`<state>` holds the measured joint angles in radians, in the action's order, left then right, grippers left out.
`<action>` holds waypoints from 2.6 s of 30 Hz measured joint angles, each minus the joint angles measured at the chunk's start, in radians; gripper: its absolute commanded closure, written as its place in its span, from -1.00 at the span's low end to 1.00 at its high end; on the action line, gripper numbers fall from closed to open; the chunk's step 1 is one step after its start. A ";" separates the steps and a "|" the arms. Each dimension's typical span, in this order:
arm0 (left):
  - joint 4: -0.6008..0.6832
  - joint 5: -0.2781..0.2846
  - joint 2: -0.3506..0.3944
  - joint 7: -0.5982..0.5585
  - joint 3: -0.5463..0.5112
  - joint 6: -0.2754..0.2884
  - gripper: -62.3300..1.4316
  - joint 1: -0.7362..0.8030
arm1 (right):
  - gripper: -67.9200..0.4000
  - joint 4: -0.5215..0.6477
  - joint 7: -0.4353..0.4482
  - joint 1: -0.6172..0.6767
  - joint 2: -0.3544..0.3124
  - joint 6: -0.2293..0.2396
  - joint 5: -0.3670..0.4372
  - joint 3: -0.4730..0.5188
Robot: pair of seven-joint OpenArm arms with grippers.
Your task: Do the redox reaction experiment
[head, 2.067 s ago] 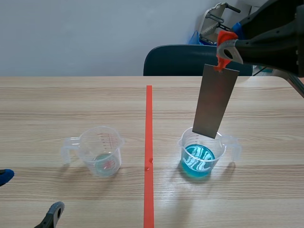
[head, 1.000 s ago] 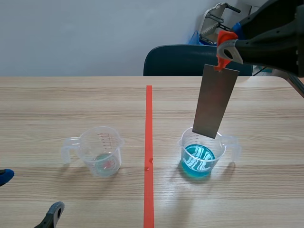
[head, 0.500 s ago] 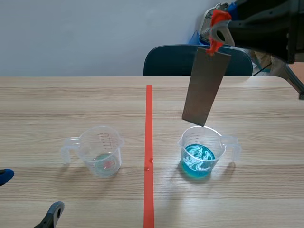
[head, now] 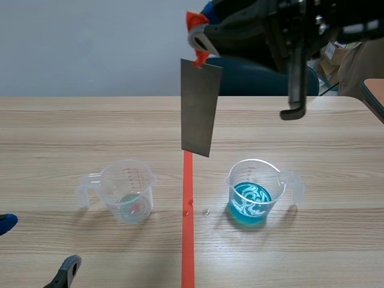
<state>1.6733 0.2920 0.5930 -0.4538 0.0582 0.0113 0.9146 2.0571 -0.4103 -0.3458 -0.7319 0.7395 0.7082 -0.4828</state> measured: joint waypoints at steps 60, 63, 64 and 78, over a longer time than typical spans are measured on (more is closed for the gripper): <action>0.000 0.000 0.000 0.000 0.000 0.000 -1.00 0.000 | 0.96 -0.274 -0.283 -0.216 0.502 -0.001 -0.005 -0.275; 0.000 0.000 0.000 0.000 0.000 0.000 -1.00 0.000 | 0.96 -0.274 -0.283 -0.216 0.502 -0.001 -0.005 -0.275; 0.000 0.000 0.000 0.000 0.000 0.000 -1.00 0.000 | 0.96 -0.274 -0.283 -0.216 0.502 -0.001 -0.005 -0.275; 0.000 0.000 0.000 0.010 0.000 0.000 -1.00 0.000 | 0.96 -0.274 -0.283 -0.216 0.502 -0.001 -0.005 -0.275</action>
<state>1.6733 0.2920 0.5930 -0.4442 0.0582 0.0116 0.9146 1.7836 -0.6937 -0.5621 -0.2302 0.7387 0.7033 -0.7574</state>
